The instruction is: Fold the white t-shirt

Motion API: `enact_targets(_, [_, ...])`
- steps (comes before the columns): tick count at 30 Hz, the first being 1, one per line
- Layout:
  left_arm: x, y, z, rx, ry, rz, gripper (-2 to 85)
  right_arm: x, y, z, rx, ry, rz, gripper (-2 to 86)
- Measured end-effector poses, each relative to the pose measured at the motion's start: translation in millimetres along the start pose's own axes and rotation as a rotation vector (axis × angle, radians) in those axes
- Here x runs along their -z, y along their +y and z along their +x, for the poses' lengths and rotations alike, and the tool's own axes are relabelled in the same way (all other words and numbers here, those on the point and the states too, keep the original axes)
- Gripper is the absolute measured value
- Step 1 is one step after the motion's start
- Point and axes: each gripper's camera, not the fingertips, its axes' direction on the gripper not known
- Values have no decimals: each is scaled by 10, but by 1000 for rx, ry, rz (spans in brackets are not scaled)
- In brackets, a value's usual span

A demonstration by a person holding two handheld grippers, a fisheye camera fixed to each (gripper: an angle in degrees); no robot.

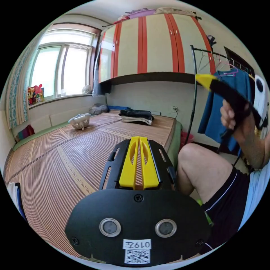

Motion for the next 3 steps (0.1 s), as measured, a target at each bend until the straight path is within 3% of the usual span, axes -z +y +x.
enact_targets(3, [-191, 194, 21, -16, 23, -72, 7, 432, -96, 22, 8, 108, -42, -10])
